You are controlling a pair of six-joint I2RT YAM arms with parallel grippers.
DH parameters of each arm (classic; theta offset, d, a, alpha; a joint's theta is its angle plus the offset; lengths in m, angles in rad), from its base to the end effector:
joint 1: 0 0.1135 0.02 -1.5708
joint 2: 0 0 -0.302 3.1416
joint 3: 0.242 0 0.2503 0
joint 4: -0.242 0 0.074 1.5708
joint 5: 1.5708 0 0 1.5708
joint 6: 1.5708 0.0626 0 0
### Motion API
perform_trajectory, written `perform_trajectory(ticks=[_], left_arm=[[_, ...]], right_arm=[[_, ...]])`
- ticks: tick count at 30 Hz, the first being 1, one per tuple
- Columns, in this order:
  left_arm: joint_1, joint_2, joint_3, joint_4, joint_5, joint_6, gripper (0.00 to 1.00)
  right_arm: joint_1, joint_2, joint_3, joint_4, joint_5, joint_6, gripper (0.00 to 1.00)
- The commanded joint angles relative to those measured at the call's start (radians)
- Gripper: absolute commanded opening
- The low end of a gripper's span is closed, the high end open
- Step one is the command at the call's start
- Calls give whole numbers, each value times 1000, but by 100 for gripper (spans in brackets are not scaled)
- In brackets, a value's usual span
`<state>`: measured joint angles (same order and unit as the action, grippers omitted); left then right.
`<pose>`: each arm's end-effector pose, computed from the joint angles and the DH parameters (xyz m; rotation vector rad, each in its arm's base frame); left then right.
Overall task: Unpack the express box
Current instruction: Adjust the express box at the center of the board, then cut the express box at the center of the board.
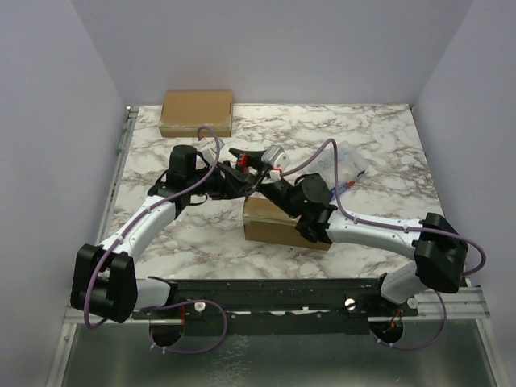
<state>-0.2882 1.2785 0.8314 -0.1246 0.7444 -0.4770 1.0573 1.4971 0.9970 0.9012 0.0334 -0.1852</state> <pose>0.2554 -0.1200 0.2868 0.2565 2.2102 -1.2315 0.1814 0.3173 0.4041 -0.6749 0.9950 0.7485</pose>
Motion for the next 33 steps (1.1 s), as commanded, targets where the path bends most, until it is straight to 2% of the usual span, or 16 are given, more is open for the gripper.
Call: perform_trajectory(ticks=[1,14,33], left_arm=[[4,7,-31,37,26,23,55],[4,4,-42,52,33,6,50],[4,-2,-37,63,24,-32,50]], right_arm=[[1,35,-2,218,-61,-35,1],[-14,46,-32,203,-152,-48,1],[-48,80,-39,205,-255,-22,1]])
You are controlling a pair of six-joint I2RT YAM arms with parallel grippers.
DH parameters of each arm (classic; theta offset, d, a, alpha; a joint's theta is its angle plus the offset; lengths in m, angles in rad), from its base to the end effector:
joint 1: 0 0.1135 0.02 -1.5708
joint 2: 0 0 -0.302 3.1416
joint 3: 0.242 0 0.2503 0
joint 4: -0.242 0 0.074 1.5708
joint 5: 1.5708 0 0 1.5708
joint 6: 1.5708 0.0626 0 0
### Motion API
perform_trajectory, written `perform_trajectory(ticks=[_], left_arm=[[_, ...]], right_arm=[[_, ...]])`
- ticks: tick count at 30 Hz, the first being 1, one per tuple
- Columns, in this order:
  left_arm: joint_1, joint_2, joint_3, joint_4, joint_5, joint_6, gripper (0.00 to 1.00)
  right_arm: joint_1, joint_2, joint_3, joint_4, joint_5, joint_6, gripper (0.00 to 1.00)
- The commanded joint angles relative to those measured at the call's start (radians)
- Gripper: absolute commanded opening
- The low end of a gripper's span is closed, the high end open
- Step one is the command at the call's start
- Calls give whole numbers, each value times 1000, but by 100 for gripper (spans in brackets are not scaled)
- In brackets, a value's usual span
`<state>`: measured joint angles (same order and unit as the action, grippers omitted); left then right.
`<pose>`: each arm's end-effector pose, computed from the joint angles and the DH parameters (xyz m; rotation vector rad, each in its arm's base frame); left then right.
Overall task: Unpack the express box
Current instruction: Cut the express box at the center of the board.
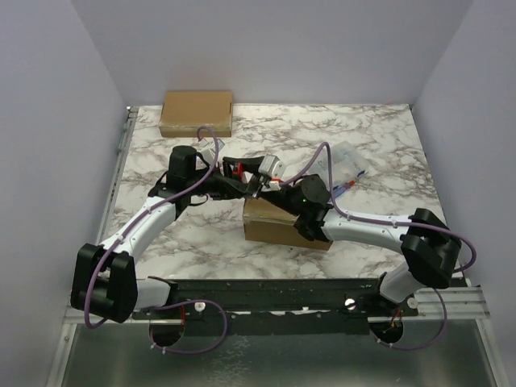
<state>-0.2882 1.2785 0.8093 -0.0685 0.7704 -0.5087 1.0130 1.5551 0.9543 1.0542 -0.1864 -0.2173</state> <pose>0.2551 -0.1211 0.2854 0.2549 2.1856 -1.2738 0.1868 0.3213 0.3869 -0.8036 0.8395 0.8114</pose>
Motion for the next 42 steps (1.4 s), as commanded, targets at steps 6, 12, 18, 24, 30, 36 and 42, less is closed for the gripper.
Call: perform_trajectory(ticks=[6,12,18,24,30,36,42], left_arm=[[3,-5,-18,6,-1,-3,50],[3,-5,-15,8,-1,-6,50],[3,-6,-15,8,0,-7,49],[3,-10,-17,9,1,-8,49],[3,-11,-17,9,0,-8,49],[2,-10,-17,9,2,-10,49],[3,-5,-10,8,-1,-10,49]], right_arm=[[-4,39,9,58,-49,16,1],[-3,43,8,61,-53,19,1],[-4,26,28,58,-47,21,1],[-3,18,35,48,-50,21,1],[-3,30,32,48,-47,26,1],[-3,24,3,39,-46,24,1],[-3,7,-24,17,-66,50,1]])
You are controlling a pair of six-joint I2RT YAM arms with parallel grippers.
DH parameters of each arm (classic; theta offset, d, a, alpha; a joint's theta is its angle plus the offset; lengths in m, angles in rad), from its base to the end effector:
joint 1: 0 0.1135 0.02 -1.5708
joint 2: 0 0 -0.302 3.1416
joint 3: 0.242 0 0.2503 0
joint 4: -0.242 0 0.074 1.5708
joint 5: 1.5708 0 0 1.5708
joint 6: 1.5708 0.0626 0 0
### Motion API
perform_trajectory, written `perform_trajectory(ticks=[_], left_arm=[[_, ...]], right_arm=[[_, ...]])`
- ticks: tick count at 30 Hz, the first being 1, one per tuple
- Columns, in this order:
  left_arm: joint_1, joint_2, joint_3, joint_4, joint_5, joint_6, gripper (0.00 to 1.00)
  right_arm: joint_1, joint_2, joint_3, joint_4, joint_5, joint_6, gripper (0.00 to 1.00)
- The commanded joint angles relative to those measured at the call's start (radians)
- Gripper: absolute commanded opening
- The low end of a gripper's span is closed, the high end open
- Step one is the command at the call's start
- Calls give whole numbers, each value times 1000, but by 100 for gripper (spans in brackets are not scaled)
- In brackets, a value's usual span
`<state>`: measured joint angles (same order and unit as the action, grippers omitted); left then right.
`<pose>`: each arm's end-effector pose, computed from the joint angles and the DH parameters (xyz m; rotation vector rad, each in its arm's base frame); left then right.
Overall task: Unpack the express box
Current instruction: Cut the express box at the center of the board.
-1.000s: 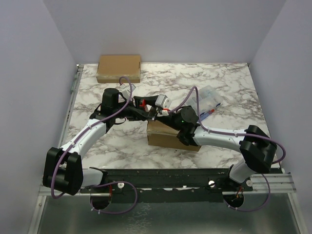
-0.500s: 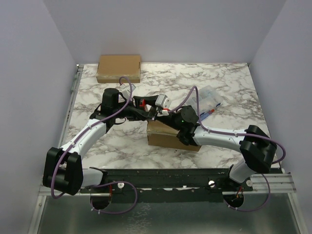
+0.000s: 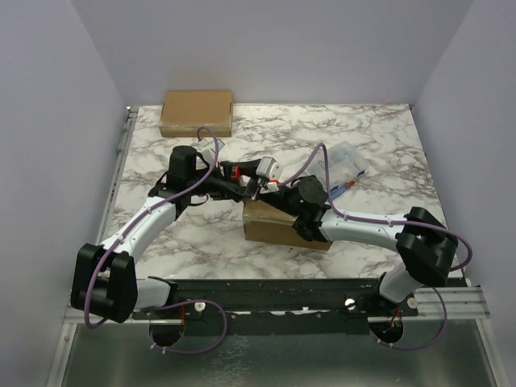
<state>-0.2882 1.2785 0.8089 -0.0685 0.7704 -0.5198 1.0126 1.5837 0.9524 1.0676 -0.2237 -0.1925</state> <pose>0.2550 -0.1211 0.2853 0.2429 2.1903 -1.2799 0.1884 0.3279 0.3775 -0.8325 0.8465 0.8521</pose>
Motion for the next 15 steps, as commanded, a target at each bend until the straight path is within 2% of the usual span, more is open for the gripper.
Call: perform_trajectory(ticks=[1,7,10,11,15], left_arm=[[3,-4,-8,7,-3,1,49],[3,6,7,10,-18,-11,49],[4,16,31,12,-39,-36,49],[5,13,38,8,-74,-59,51],[54,-39,50,-53,-259,-196,75]], right_arm=[[-2,-26,-28,2,-33,31,1],[-2,-42,-65,31,-31,102,1],[-3,-41,-92,91,19,122,1],[-3,-42,-100,108,47,121,1],[-3,-31,-117,148,130,74,1]])
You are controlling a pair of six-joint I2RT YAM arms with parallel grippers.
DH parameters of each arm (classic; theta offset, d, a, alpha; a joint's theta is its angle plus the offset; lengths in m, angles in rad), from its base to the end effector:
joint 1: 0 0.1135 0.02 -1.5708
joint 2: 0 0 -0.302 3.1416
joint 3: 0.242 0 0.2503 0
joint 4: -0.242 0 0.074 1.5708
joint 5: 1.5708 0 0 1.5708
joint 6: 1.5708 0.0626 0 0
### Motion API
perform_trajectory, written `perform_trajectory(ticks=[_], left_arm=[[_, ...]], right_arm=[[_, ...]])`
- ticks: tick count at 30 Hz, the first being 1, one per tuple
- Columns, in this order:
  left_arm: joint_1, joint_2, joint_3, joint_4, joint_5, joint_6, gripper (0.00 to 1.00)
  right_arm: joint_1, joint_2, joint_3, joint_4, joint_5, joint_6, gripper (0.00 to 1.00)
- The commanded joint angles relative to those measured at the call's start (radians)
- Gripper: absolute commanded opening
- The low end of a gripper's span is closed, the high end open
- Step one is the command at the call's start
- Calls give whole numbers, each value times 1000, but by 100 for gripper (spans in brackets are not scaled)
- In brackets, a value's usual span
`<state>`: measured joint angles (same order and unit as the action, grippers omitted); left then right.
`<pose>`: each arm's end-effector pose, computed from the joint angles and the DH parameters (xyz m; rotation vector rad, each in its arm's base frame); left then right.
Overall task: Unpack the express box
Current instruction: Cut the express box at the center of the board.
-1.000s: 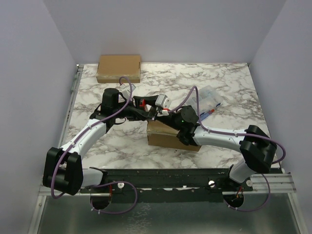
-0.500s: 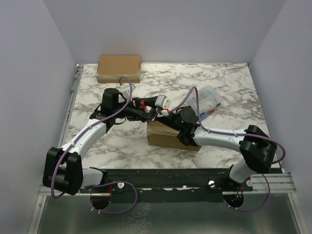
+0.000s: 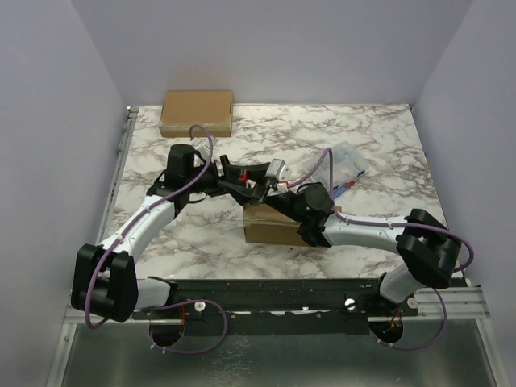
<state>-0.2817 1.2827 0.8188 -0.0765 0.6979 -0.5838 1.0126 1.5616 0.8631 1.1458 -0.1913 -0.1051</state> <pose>0.2606 -0.1173 0.2852 0.1157 2.2182 -1.2351 0.1827 0.3151 0.3637 -0.7685 0.8939 0.9121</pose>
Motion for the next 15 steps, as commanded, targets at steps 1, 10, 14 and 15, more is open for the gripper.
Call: perform_trajectory(ticks=[1,10,14,15], left_arm=[[62,-62,44,-91,-231,-160,78],[92,-395,-110,-220,-258,-245,68],[83,-441,-180,-162,-123,-256,53],[67,-437,-194,-137,-92,-263,48]], right_arm=[[-3,-8,-33,82,118,-27,1],[-28,8,-44,114,206,-113,1],[-35,31,-30,114,266,-143,0],[-35,32,-28,112,270,-147,1]])
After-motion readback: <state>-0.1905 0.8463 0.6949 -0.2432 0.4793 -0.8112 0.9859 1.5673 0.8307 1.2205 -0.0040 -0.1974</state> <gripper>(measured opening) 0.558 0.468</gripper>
